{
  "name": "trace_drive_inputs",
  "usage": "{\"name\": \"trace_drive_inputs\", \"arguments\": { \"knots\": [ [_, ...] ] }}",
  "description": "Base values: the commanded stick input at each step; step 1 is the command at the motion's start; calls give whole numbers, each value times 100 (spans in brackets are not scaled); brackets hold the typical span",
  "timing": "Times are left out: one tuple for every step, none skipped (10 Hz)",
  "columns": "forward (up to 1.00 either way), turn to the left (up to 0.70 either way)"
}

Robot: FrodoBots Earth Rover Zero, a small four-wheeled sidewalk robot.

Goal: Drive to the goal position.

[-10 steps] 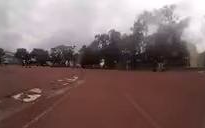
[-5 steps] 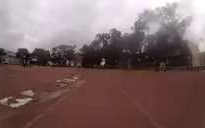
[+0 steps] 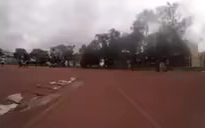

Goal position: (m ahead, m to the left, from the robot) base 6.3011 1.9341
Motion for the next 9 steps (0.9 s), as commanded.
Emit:
{"name": "trace_drive_inputs", "arguments": {
  "knots": [
    [70,0],
    [70,0],
    [70,0],
    [70,0],
    [70,0],
    [70,0],
    [70,0],
    [70,10],
    [70,1]
  ]
}}
